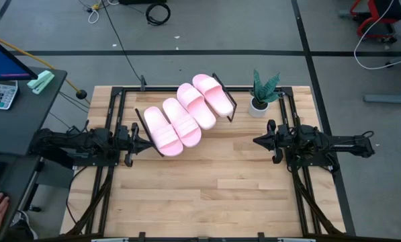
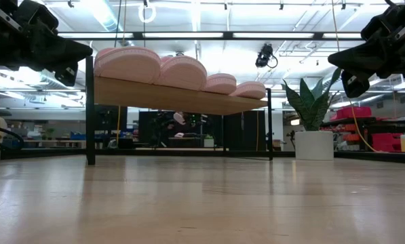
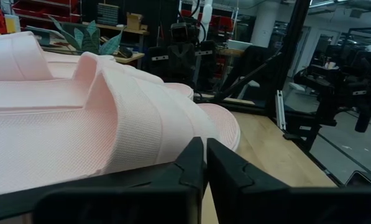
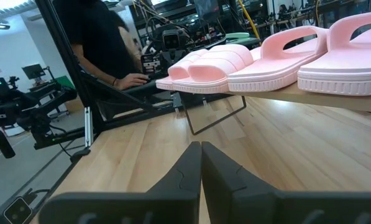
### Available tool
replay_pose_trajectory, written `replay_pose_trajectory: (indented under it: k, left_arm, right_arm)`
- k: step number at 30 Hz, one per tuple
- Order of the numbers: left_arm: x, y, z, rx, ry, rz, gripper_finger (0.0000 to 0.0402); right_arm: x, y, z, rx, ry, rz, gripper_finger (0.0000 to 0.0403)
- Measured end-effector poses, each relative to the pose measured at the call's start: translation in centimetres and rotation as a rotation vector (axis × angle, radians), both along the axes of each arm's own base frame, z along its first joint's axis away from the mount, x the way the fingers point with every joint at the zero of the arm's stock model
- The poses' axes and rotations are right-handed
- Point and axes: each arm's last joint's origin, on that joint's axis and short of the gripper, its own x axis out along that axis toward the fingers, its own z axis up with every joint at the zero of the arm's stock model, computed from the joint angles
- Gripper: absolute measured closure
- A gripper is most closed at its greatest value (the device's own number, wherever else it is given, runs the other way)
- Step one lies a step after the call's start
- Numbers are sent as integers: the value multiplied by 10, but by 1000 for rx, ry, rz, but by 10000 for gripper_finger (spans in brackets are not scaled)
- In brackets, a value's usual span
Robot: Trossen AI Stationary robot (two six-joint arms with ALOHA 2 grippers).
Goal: Pick and place slides into the shelf
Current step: Return to Home Position
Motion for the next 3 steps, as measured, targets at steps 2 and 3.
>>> replay_pose_trajectory:
  k: [2, 3]
  left_arm:
    - [0, 0, 0, 0, 0, 0, 371]
    - [0, 0, 0, 0, -1, -1, 369]
  right_arm:
    - [0, 0, 0, 0, 0, 0, 385]
    - [0, 0, 0, 0, 0, 0, 385]
